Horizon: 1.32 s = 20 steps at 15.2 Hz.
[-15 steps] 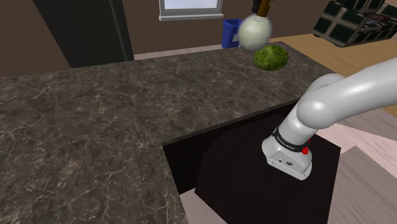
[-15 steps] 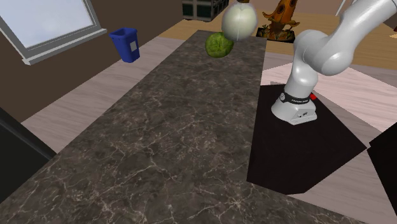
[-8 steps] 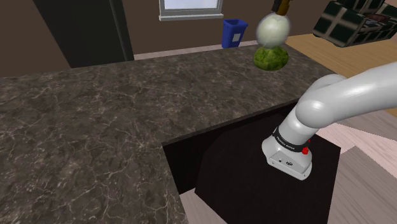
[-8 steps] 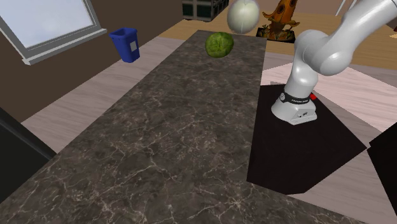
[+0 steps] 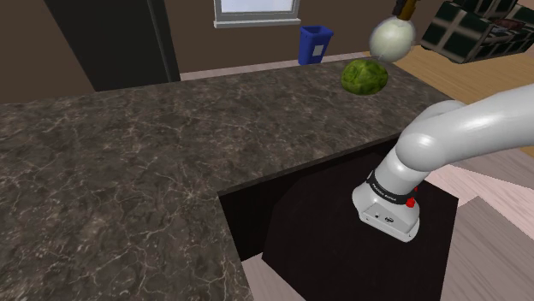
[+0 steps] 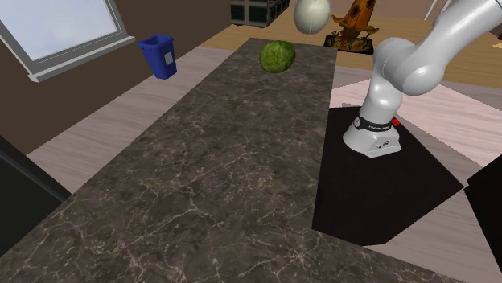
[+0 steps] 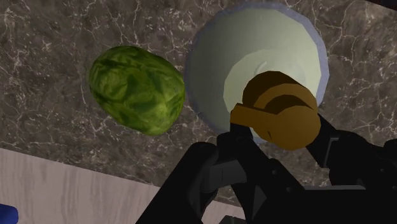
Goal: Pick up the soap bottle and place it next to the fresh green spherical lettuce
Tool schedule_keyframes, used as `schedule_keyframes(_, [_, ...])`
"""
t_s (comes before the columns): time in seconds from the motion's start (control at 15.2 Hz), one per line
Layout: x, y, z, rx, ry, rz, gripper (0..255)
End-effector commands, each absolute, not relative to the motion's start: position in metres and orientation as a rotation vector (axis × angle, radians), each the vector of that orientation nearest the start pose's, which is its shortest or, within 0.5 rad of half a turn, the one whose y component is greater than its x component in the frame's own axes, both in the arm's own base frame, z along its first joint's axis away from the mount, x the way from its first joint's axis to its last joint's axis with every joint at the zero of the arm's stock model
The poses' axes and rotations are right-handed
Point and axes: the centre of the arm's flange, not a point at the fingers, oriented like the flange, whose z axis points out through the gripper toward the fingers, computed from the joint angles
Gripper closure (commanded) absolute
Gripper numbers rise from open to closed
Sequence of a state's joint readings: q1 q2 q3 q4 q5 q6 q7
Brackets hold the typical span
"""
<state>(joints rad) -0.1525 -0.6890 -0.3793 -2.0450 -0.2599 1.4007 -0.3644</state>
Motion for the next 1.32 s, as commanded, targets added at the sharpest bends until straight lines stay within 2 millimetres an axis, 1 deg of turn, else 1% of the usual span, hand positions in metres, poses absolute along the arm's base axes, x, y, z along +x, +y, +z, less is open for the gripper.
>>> schedule_keyframes(0.0, [0.233, -0.267, 0.667, -3.154, 0.207, 0.007, 255])
schedule_keyframes(0.2, [0.217, -0.3, 0.668, -3.154, 0.207, 0.007, 255])
schedule_keyframes(1.25, [0.217, -0.3, 0.583, -3.154, 0.207, 0.007, 255])
